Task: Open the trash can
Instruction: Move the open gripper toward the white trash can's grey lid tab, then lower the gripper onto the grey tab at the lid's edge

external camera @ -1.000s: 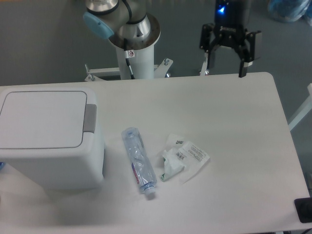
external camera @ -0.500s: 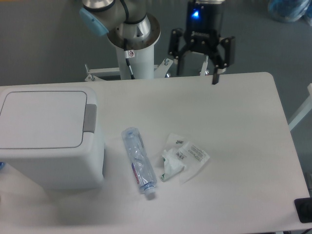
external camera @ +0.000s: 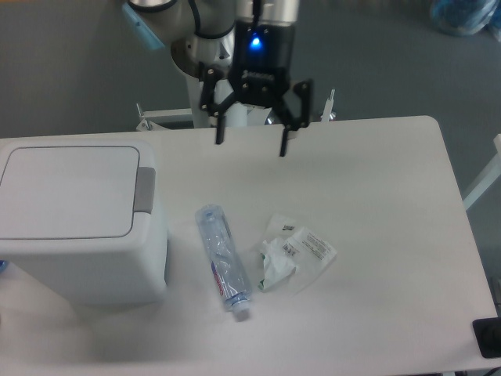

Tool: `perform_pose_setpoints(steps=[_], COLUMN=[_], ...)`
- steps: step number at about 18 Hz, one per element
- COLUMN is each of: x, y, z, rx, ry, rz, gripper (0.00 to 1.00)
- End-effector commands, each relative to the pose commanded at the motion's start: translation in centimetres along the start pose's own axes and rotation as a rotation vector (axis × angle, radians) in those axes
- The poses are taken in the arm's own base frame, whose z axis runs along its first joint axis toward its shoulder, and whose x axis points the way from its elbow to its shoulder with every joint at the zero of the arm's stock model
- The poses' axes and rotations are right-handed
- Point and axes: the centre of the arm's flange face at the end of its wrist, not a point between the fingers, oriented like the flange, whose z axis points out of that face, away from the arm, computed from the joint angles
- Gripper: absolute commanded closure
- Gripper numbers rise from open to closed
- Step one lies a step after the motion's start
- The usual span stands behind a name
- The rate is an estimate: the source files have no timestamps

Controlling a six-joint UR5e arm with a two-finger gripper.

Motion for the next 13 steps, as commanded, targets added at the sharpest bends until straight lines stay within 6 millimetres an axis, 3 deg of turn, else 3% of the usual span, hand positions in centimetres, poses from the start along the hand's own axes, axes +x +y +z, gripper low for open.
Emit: perform_pose_setpoints(steps=[6,13], x=[2.2,3.5], y=[-0.5,-1.2], z=[1.6,4.2], rx=[-0.016,-0.016], ry=[0.041,0.059], rz=[-0.075,-0.140], gripper=[0.00,0.00])
